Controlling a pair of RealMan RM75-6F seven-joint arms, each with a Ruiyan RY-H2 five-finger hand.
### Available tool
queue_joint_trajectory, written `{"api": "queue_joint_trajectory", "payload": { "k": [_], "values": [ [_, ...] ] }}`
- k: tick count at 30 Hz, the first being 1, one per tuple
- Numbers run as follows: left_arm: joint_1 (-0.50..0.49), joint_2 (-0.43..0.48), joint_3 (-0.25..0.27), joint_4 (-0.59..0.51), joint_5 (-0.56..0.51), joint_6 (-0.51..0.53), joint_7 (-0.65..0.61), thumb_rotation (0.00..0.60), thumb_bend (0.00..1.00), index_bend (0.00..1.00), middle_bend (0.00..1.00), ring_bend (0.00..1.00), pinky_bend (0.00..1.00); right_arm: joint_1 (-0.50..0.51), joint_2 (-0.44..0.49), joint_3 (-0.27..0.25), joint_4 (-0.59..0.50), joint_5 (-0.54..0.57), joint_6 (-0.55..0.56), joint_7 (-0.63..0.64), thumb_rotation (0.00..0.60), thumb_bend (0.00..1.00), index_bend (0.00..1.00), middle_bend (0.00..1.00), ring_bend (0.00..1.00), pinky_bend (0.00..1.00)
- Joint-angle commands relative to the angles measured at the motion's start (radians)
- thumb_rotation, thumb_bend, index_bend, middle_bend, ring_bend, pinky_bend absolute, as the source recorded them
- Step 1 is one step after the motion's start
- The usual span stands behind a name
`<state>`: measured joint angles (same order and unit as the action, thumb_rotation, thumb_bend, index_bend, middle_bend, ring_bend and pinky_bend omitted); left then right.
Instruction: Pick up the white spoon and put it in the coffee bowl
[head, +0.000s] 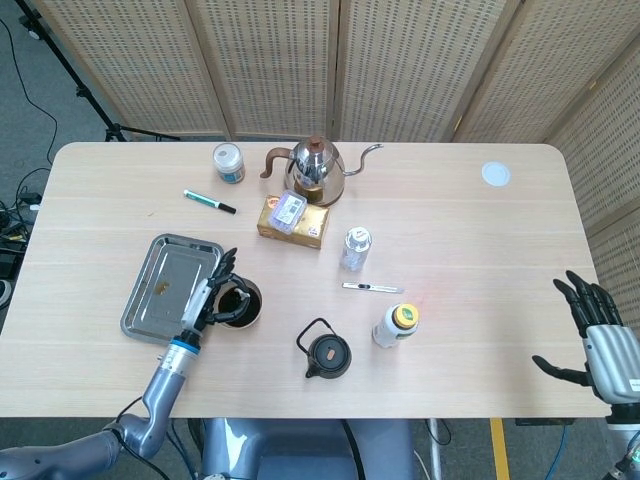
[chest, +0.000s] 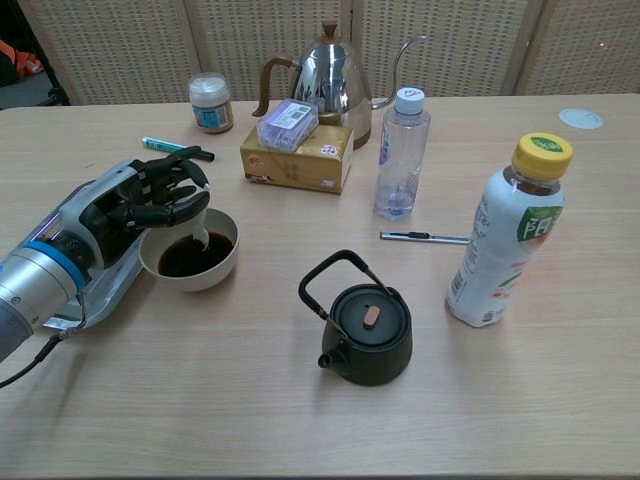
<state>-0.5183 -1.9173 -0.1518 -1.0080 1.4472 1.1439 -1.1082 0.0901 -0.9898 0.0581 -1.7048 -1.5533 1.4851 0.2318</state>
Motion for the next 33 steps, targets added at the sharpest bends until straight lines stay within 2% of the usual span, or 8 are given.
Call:
{"api": "queue_joint_trajectory", "payload": {
  "k": [1,15,23,33],
  "values": [
    [-0.007,-0.008,-0.003,-0.003,0.002,-0.001,0.014,0.600,0.47,0.71,0.00,0.00,0.00,0.000,0.000,0.000,0.000,0.001,-0.001,0.001,0.600,0.00,0.04,0.00,0.00,0.00],
    [-0.019,-0.048,0.011,-0.002,0.009,-0.011,0.044,0.600,0.47,0.71,0.00,0.00,0.00,-0.003,0.007,0.001,-0.003,-0.004,0.008,0.012,0.600,0.00,0.04,0.00,0.00,0.00],
    [0.022,-0.021,0.067,-0.050,0.051,0.040,0.005,0.600,0.48,0.72,0.00,0.00,0.00,-0.005,0.009,-0.003,-0.007,-0.016,0.015,0.012,0.600,0.00,0.04,0.00,0.00,0.00],
    [0.049,-0.013,0.064,-0.017,0.034,0.051,-0.057,0.600,0.48,0.72,0.00,0.00,0.00,-0.005,0.008,-0.004,-0.007,-0.018,0.014,0.009,0.600,0.00,0.04,0.00,0.00,0.00]
  ]
}}
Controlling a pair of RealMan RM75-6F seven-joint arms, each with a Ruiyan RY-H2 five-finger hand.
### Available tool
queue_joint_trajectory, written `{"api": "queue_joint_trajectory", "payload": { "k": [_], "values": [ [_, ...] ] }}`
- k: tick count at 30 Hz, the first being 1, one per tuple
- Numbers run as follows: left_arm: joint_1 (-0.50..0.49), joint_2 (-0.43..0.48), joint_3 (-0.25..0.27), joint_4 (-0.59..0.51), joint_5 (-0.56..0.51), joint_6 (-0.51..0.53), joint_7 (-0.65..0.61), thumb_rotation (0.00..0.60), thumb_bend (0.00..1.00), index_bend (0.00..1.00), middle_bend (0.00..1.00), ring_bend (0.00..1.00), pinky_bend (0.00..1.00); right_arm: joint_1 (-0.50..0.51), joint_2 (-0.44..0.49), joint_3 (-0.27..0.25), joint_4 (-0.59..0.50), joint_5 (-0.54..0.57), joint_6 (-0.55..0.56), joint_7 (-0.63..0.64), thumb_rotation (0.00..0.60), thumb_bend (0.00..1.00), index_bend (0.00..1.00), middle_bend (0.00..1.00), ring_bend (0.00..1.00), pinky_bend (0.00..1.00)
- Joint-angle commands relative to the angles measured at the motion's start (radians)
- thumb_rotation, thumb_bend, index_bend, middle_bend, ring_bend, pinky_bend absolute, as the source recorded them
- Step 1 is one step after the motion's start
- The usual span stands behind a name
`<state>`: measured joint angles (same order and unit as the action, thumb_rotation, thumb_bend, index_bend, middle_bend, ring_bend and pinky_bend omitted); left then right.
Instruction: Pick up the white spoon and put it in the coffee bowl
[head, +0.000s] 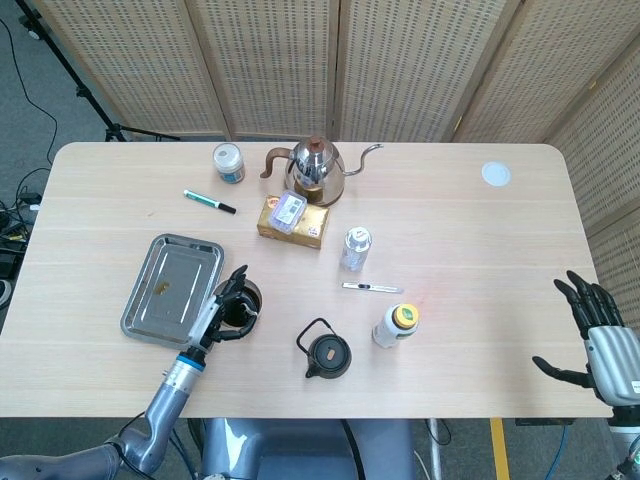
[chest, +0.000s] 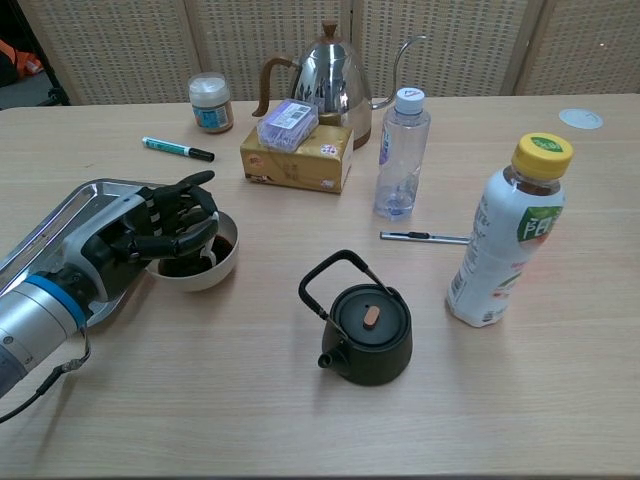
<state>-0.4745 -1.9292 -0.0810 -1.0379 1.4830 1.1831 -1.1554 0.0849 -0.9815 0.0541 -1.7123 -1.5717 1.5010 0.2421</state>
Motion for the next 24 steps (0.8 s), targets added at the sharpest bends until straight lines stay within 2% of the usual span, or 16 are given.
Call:
{"api": "queue_joint_trajectory", "payload": {
  "k": [1,6,15,24],
  "values": [
    [0.006,-0.002,-0.009,0.019,-0.001,0.015,-0.012,0.600,0.48,0.72,0.00,0.00,0.00,0.001,-0.002,-0.001,0.001,0.000,-0.003,-0.003,0.600,0.00,0.04,0.00,0.00,0.00],
    [0.008,-0.019,-0.026,0.053,-0.008,0.031,-0.022,0.600,0.48,0.73,0.00,0.00,0.00,0.003,-0.005,-0.002,0.000,0.001,-0.007,-0.010,0.600,0.00,0.04,0.00,0.00,0.00],
    [-0.020,-0.054,-0.062,0.120,-0.035,-0.008,-0.022,0.600,0.48,0.73,0.00,0.00,0.00,0.003,-0.005,-0.001,0.001,0.004,-0.008,-0.010,0.600,0.00,0.04,0.00,0.00,0.00],
    [-0.041,-0.068,-0.067,0.107,-0.020,-0.007,-0.003,0.600,0.48,0.73,0.00,0.00,0.00,0.003,-0.004,0.000,0.003,0.007,-0.008,-0.004,0.600,0.00,0.04,0.00,0.00,0.00]
  ]
}}
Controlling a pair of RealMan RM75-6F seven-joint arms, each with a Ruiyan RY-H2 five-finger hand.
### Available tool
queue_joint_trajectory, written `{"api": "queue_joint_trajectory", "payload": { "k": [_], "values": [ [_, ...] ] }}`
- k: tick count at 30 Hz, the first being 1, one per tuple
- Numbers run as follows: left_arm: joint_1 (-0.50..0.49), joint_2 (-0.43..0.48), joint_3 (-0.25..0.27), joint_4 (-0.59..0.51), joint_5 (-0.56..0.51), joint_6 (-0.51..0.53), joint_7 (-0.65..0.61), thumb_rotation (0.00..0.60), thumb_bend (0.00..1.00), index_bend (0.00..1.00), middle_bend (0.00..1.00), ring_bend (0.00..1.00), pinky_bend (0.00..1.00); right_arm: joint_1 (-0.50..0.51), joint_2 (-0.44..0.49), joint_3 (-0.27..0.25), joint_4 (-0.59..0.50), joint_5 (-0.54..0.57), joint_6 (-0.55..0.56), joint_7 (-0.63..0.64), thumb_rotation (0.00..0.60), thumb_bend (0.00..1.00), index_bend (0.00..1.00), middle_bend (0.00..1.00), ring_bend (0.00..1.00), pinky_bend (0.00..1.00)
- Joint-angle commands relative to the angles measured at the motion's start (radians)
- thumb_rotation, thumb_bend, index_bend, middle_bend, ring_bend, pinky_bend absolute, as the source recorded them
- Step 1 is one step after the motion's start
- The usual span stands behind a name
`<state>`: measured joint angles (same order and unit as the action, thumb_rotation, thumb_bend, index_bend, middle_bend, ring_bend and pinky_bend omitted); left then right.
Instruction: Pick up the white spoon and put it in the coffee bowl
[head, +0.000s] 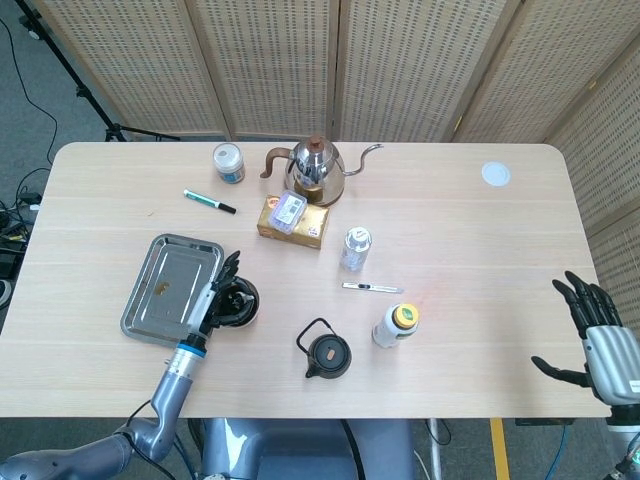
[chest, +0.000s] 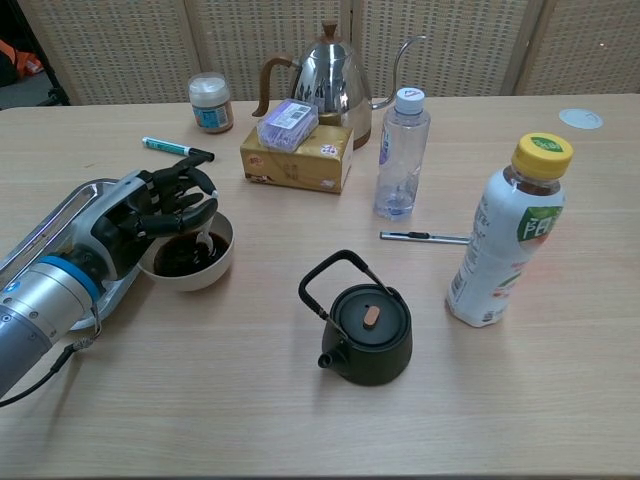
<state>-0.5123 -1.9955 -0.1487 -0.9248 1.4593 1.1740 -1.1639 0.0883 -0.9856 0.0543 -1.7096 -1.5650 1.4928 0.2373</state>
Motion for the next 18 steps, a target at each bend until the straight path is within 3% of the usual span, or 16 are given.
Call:
{"api": "queue_joint_trajectory", "payload": {
  "k": [1,18],
  "values": [
    [-0.006,-0.003,0.000,-0.010,0.006,0.003,0.012,0.600,0.48,0.73,0.00,0.00,0.00,0.000,0.001,0.000,0.000,0.001,0.000,0.001,0.600,0.00,0.04,0.00,0.00,0.00],
    [0.020,0.031,0.060,-0.120,0.045,0.032,0.020,0.600,0.48,0.73,0.00,0.00,0.00,-0.001,0.004,0.001,0.001,-0.002,0.005,0.009,0.600,0.00,0.04,0.00,0.00,0.00]
  ]
}}
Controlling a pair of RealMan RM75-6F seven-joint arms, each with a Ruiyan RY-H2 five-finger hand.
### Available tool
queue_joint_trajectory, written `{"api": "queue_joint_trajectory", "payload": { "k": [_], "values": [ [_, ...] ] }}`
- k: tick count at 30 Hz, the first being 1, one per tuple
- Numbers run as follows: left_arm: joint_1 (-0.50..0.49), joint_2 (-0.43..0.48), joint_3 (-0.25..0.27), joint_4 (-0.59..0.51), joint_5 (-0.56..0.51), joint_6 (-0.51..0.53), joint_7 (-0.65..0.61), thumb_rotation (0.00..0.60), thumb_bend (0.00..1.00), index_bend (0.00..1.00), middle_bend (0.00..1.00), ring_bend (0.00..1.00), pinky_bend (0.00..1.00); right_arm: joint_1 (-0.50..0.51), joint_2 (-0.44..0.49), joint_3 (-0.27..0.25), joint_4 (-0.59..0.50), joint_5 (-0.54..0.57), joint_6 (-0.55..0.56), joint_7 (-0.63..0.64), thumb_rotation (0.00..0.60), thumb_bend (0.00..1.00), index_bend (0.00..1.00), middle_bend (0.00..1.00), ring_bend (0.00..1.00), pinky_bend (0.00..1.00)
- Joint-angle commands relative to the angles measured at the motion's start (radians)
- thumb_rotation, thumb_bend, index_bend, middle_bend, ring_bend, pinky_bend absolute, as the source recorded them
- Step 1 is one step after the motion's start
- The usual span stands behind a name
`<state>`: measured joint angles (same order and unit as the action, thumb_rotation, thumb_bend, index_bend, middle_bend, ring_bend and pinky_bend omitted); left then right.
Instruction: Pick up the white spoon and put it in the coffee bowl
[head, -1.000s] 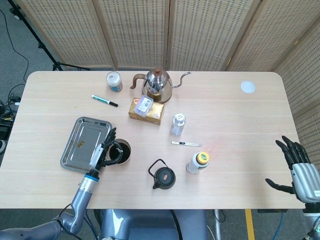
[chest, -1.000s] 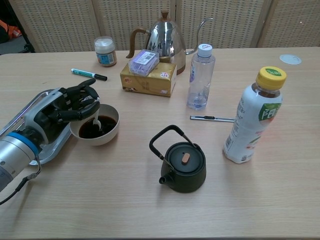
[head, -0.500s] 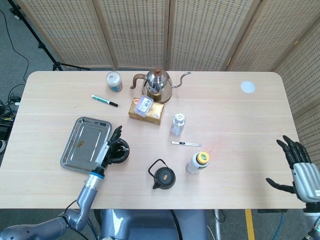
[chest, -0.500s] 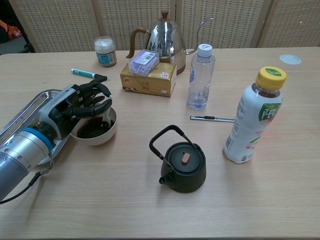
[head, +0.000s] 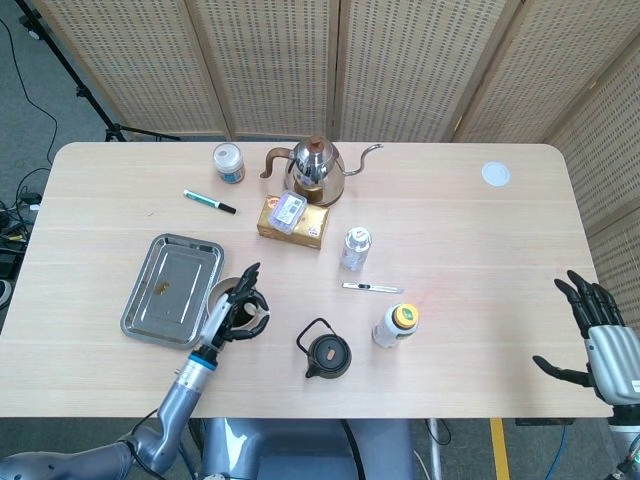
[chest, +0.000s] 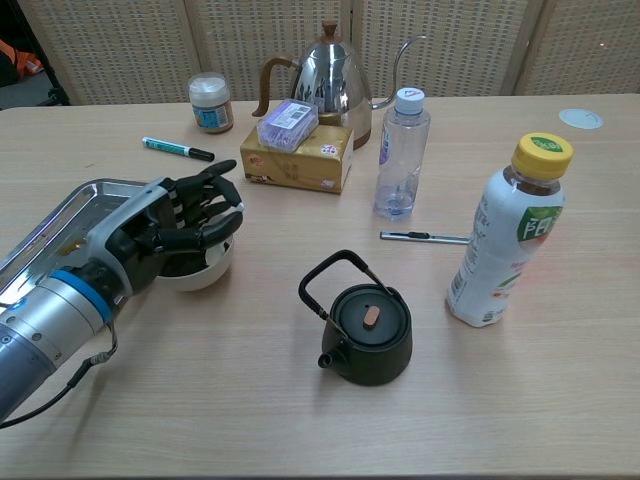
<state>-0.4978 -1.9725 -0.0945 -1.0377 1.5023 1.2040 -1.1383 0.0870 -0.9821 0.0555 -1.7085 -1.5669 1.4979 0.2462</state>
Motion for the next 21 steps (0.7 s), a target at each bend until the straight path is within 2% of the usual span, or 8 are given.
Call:
{"api": "queue_joint_trajectory", "payload": {
  "k": [1,11,21],
  "values": [
    [0.013,0.017,0.010,-0.007,-0.002,0.001,-0.010,0.600,0.48,0.73,0.00,0.00,0.00,0.000,0.000,-0.001,-0.001,-0.002,0.000,-0.001,0.600,0.00,0.04,0.00,0.00,0.00],
    [0.027,0.033,0.013,0.031,-0.008,0.000,-0.048,0.600,0.48,0.73,0.00,0.00,0.00,0.000,-0.003,-0.002,-0.001,-0.002,-0.002,-0.008,0.600,0.00,0.04,0.00,0.00,0.00],
    [-0.011,0.008,-0.039,0.084,-0.035,-0.027,-0.008,0.600,0.48,0.73,0.00,0.00,0.00,0.002,-0.005,-0.004,0.000,-0.006,-0.004,-0.008,0.600,0.00,0.04,0.00,0.00,0.00]
  ]
}}
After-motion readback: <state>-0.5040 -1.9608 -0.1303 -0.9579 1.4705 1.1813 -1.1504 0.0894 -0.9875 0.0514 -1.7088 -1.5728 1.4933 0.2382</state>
